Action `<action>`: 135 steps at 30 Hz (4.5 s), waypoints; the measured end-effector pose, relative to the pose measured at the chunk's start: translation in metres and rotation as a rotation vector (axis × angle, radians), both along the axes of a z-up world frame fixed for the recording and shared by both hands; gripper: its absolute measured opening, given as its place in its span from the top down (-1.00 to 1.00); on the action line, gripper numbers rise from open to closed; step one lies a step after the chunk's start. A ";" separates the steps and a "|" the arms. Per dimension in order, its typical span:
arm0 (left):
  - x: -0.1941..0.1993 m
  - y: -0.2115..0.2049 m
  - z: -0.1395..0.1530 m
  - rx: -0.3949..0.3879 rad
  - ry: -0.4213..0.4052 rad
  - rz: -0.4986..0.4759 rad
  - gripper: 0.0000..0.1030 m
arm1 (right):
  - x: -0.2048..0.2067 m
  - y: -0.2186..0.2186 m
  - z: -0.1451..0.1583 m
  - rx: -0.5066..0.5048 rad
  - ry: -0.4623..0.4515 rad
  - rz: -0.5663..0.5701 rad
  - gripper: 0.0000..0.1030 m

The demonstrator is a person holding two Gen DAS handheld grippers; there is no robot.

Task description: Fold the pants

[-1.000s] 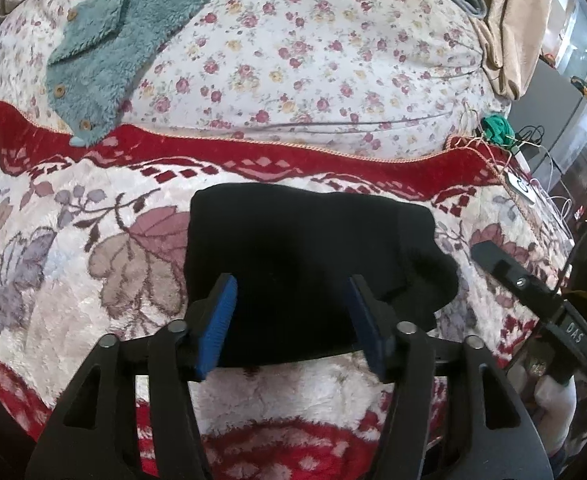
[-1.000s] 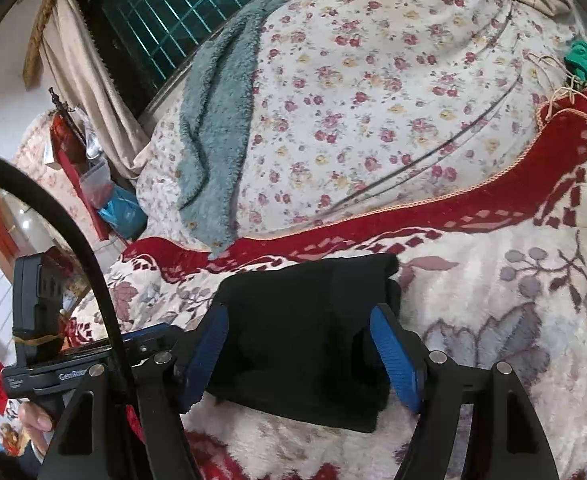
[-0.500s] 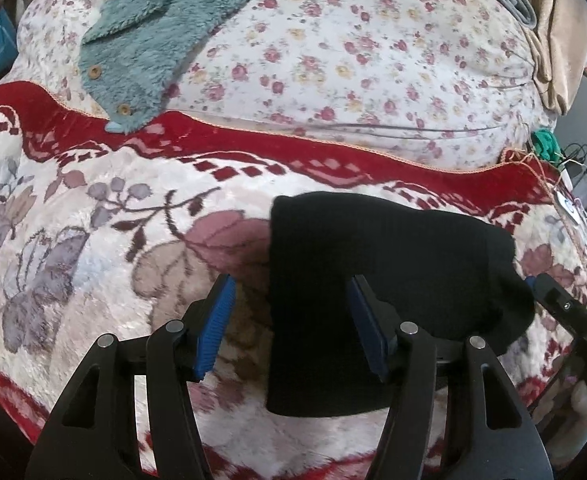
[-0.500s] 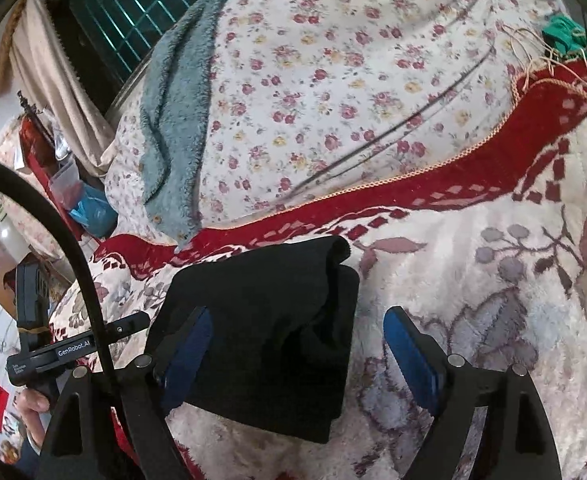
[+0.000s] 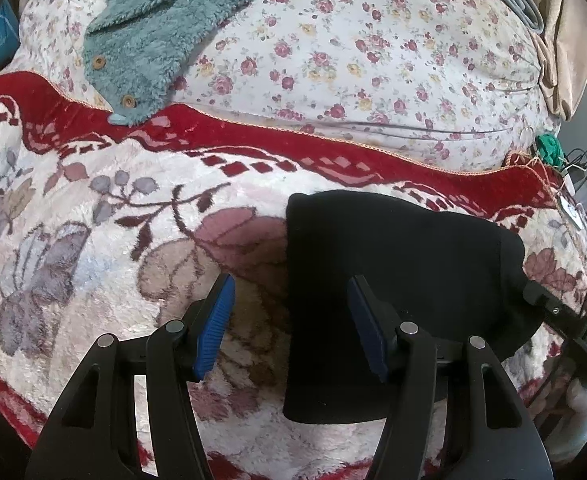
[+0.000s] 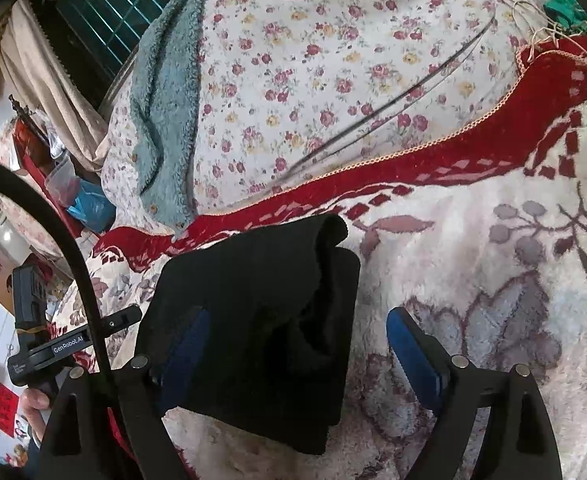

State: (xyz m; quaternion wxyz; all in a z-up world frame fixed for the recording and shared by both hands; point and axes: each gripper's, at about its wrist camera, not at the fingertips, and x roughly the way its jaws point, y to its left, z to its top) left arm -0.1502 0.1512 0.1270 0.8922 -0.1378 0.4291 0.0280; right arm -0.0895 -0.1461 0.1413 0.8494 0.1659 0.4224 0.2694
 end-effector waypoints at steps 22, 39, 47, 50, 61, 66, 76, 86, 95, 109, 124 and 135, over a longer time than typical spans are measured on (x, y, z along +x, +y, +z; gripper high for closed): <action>0.033 -0.001 -0.046 -0.195 -0.027 -0.063 -0.84 | 0.024 0.016 -0.036 0.084 0.065 0.083 -0.11; -0.003 0.038 0.026 -0.139 -0.099 -0.085 0.41 | 0.009 0.063 0.021 0.154 -0.019 0.147 0.28; -0.030 0.126 0.053 -0.073 -0.119 0.062 0.42 | 0.013 0.162 0.028 0.218 -0.006 0.273 0.28; -0.038 0.154 0.050 -0.070 -0.111 0.108 0.42 | 0.018 0.198 0.021 0.239 0.022 0.306 0.28; -0.049 0.227 -0.017 -0.170 0.009 0.285 -0.15 | 0.032 0.262 -0.036 0.062 0.162 0.326 -0.05; -0.054 0.220 -0.009 -0.106 0.003 0.299 -0.16 | 0.030 0.251 -0.018 -0.003 0.106 0.317 -0.07; -0.070 0.192 0.027 0.070 -0.060 0.369 -0.16 | 0.011 0.257 0.036 0.007 -0.037 0.347 -0.07; -0.089 0.141 0.052 0.204 -0.098 0.424 -0.16 | -0.026 0.276 0.060 -0.038 -0.181 0.453 -0.08; -0.101 0.103 0.066 0.268 -0.137 0.483 -0.16 | -0.039 0.266 0.078 -0.025 -0.234 0.513 -0.08; -0.101 0.106 0.060 0.236 -0.134 0.469 -0.16 | -0.048 0.267 0.063 0.009 -0.226 0.457 -0.08; -0.104 0.110 0.050 0.213 -0.144 0.453 -0.16 | -0.053 0.288 0.065 -0.045 -0.229 0.467 -0.09; -0.097 0.114 0.042 0.213 -0.127 0.453 -0.16 | -0.045 0.292 0.057 -0.045 -0.205 0.463 -0.10</action>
